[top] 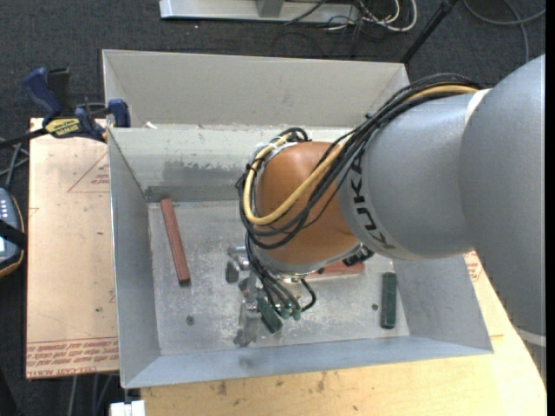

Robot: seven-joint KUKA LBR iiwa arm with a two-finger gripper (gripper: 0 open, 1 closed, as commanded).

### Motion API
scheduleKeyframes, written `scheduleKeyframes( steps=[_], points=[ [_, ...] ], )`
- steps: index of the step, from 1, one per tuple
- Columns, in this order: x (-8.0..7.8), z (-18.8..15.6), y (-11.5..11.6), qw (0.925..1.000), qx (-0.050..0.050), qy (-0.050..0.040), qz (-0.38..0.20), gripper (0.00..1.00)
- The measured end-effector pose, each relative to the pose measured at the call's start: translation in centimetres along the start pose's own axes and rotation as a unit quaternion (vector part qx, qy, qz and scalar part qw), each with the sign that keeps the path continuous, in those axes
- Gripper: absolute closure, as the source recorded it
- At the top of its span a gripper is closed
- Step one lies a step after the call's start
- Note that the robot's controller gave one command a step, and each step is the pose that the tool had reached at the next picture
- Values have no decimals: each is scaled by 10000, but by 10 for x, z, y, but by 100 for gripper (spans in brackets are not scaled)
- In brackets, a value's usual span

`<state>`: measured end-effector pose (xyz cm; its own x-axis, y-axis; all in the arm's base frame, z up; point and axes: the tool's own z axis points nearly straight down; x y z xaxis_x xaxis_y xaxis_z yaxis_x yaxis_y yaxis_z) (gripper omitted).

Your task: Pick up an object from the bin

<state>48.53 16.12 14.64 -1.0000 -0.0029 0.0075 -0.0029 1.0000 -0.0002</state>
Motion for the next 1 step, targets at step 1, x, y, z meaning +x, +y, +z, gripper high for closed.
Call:
scheduleKeyframes(
  steps=[1],
  points=[
    [-2,-3,-1,10000,-6,-33,16,0]
  ],
)
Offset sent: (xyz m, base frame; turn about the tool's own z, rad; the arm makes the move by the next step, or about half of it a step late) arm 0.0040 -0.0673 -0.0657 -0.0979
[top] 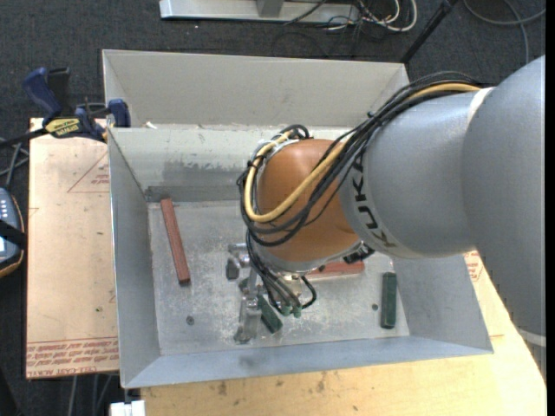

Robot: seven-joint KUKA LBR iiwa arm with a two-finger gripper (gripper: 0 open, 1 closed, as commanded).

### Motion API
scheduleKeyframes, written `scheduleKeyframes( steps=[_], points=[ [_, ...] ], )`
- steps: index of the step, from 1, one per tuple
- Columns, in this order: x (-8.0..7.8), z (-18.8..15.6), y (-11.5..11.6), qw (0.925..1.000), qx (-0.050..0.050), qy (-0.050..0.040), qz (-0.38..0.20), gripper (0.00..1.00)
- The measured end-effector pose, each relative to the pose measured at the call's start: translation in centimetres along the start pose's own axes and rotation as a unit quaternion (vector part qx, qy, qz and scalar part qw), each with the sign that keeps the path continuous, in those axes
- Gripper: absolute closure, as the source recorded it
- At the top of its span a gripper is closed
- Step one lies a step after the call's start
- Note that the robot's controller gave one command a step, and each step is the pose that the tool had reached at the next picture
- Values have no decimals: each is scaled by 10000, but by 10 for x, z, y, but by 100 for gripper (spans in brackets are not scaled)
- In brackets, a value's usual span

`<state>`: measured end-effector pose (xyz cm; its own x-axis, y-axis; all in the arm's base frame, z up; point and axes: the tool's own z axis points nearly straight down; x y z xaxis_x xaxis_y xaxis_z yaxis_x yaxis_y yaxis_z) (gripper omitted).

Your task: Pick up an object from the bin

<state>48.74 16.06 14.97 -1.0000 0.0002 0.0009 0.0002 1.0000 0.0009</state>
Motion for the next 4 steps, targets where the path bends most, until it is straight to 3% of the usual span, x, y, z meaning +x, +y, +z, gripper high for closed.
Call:
scheduleKeyframes(
  steps=[1,2,3,4],
  points=[
    [-2,41,-38,9994,-10,-28,-337,0],
    [-54,69,-66,10000,-3,-10,2,100],
    [-54,69,-66,10000,-4,-10,4,100],
    [-38,79,-35,9932,-5,-15,-1166,0]
  ],
)
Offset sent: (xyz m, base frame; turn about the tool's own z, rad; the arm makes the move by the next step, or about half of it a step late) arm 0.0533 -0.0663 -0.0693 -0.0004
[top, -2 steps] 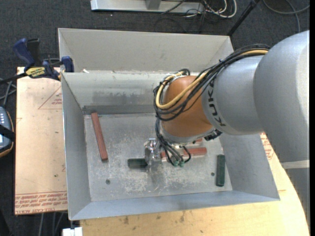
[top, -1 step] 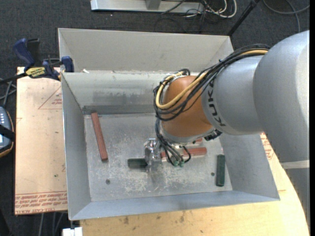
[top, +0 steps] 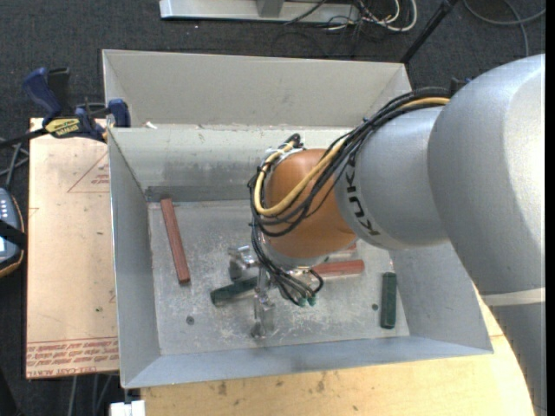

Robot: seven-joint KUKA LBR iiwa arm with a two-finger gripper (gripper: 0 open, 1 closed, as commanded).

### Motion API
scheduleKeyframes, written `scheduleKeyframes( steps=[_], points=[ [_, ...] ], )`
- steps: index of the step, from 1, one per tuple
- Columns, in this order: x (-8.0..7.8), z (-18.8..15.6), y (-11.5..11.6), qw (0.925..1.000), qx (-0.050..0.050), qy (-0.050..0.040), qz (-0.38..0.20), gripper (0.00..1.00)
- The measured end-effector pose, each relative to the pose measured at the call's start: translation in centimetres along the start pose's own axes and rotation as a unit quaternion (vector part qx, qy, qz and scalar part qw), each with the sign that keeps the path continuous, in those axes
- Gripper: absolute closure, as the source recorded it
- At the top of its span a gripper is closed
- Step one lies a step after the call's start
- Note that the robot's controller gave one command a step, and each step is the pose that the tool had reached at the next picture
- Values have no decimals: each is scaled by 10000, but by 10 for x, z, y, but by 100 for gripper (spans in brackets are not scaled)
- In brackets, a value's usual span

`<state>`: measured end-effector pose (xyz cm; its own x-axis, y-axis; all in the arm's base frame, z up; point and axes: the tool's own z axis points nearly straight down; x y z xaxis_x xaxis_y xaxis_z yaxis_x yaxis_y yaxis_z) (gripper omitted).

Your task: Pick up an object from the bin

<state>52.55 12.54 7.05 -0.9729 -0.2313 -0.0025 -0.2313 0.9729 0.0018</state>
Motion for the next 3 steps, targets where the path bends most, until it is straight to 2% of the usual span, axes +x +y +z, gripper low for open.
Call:
scheduleKeyframes(
  steps=[1,2,3],
  points=[
    [0,0,-1,10000,0,6,9,100],
    [0,0,-1,10000,0,9,9,100],
    [-3,-148,-17,10000,5,-5,8,100]
  ],
)
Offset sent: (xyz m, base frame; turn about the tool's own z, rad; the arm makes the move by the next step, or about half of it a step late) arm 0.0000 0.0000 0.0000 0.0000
